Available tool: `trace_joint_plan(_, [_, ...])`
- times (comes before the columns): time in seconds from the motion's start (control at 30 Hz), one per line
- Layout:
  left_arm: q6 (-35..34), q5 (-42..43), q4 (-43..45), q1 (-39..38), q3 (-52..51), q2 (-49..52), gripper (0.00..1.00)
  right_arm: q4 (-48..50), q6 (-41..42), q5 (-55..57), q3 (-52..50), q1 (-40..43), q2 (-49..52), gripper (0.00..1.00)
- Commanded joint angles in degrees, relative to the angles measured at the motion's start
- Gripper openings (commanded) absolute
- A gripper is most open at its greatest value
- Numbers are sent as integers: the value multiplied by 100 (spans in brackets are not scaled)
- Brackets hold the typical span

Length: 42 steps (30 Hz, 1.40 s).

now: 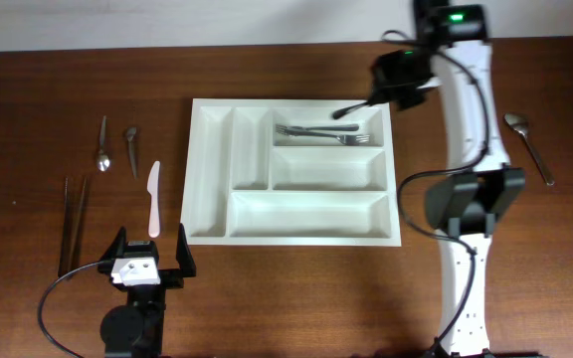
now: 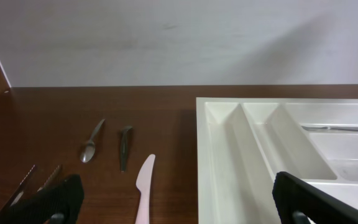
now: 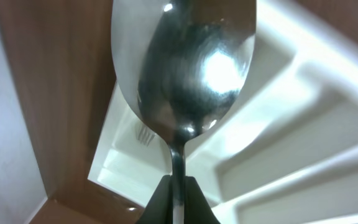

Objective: Pack container
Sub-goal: 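Lower the spoon into the tray's middle compartment and release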

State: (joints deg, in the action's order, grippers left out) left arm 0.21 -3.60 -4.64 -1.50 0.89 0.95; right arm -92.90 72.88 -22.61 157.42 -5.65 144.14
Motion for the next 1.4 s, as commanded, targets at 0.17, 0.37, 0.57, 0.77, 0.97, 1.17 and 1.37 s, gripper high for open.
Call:
trace_joint_plan(0.17, [66, 42, 7, -22, -31, -28, 99, -166, 3058, 848, -22, -1021, -136, 4])
trace_joint_plan(0.37, [66, 42, 7, -22, -31, -28, 99, -444, 3458, 1338, -57, -1204, -136, 4])
trace_joint_plan(0.57, [66, 42, 7, -22, -31, -28, 99, -444, 3405, 1543, -127, -1198, -136, 5])
trace_joint_plan(0.77, [66, 42, 7, -22, -31, -28, 99, -444, 3390, 1576, -651, -1202, -136, 5])
trace_joint_plan(0.97, [66, 42, 7, -22, -31, -28, 99, -444, 3303, 1541, -1189, -1202, -136, 4])
trace_joint_plan(1.17, [66, 42, 7, -22, -31, -28, 99, -444, 3303, 1543, -1438, -1204, -136, 4])
trace_joint_plan(1.37, [66, 42, 7, -22, -31, -28, 99, -444, 3139, 1733, -1537, -1202, -136, 8])
